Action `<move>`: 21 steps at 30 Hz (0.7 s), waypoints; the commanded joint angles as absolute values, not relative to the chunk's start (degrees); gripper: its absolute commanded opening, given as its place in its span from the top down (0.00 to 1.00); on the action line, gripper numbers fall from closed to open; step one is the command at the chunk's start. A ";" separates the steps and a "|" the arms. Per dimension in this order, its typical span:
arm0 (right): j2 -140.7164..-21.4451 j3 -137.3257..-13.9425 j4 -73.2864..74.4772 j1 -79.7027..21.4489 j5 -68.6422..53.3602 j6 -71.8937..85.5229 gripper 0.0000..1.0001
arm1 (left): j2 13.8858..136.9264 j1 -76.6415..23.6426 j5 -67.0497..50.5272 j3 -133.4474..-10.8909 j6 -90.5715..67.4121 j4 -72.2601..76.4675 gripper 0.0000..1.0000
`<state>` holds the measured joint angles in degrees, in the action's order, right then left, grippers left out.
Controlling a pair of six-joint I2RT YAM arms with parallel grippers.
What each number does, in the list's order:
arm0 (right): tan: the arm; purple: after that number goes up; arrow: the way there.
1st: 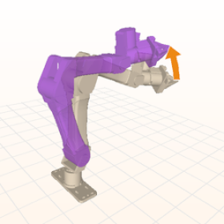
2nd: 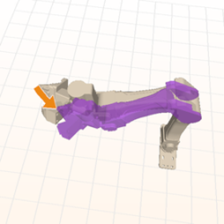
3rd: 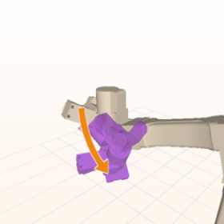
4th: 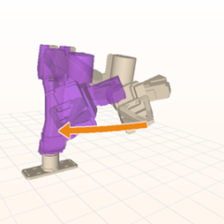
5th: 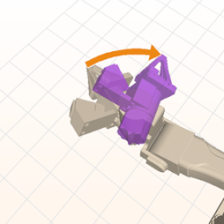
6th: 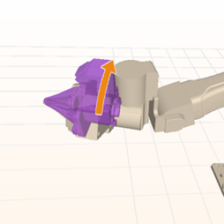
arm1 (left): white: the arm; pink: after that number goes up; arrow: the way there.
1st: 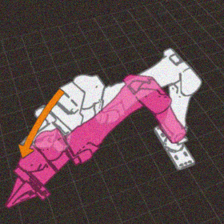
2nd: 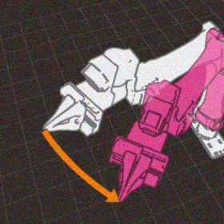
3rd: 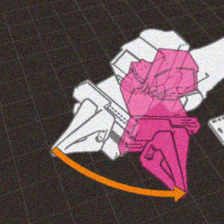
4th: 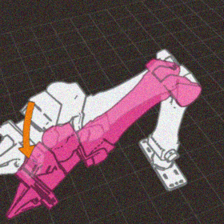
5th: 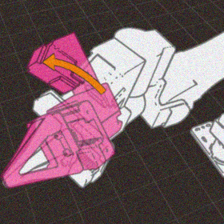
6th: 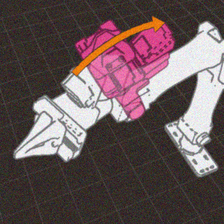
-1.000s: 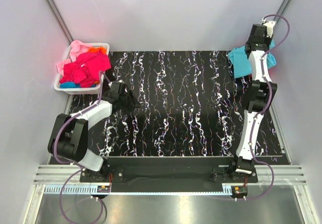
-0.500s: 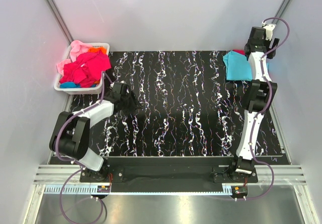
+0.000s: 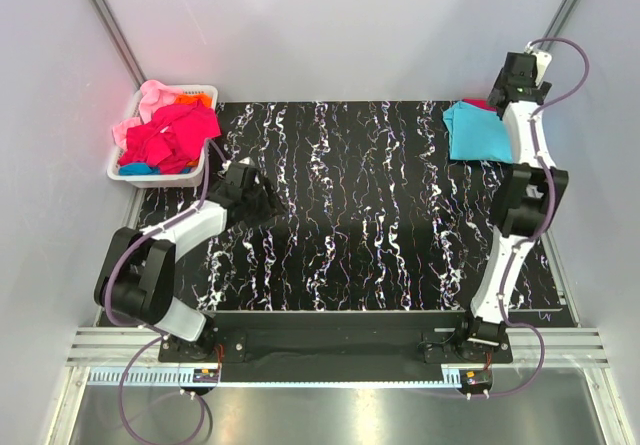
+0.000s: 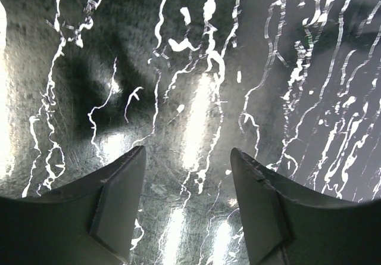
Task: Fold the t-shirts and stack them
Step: Neatly place the folded tshirt to the corner, then reset both grippers
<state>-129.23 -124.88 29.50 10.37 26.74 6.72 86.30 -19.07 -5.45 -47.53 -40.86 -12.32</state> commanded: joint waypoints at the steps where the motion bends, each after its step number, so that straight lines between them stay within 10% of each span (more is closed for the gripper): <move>1: -116.56 -116.66 30.06 7.22 16.00 13.01 0.21 | 82.80 -19.77 -2.73 -48.43 -38.76 -10.28 0.34; 5: -109.88 -103.20 28.74 -4.90 23.28 8.35 0.01 | 81.30 -20.56 -1.58 -48.78 -38.06 -11.42 0.29; 11: -98.01 -87.75 27.86 -14.49 21.19 11.50 0.00 | 77.53 -21.80 3.24 -48.69 -36.21 -15.29 0.02; 21: -82.09 -70.14 23.55 -21.35 8.70 17.67 0.00 | 70.58 -26.18 10.80 -46.23 -36.03 -19.50 0.01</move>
<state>-84.90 -72.20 27.46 -19.25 13.54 15.27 72.88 -24.29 6.11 -46.96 -37.04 -18.35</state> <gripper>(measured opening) 0.993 0.985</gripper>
